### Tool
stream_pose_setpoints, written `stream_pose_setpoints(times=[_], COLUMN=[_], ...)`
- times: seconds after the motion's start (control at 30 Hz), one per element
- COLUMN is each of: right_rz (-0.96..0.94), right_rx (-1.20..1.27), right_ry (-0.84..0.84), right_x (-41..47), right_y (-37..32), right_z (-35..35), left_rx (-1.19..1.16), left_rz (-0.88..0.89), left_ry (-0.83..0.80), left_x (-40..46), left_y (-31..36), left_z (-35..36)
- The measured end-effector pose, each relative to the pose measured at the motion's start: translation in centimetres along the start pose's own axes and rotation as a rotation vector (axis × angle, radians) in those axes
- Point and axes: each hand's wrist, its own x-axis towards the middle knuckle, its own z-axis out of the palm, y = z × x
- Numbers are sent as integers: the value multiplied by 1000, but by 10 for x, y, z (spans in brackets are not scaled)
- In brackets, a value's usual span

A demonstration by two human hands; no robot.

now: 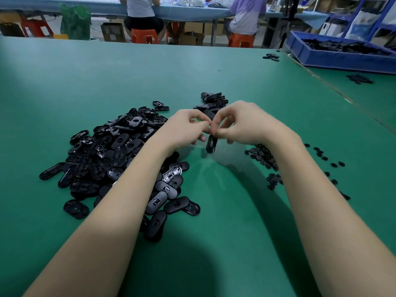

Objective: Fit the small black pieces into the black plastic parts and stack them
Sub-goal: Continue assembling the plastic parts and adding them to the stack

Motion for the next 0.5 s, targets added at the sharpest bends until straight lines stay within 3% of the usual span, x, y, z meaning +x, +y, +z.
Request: stream_pose_setpoints(times=[0.1,0.2,0.4,0.5], right_rz=[-22,-29,-7,123], right_rx=[182,231,138,-92], right_ry=[218,271,250,174], right_x=[-1,-1,-1,-1], right_y=[6,7,4,11], right_z=[-6,-7,-7,-11], left_rx=[-338,-578,-662,-630], left_rz=[-70,-88,-126,-154], left_ry=[-112,-178,-146,-91], left_x=[-2,-2,0,0], left_y=[6,7,4,3], left_z=[-1,-4,-5,-3])
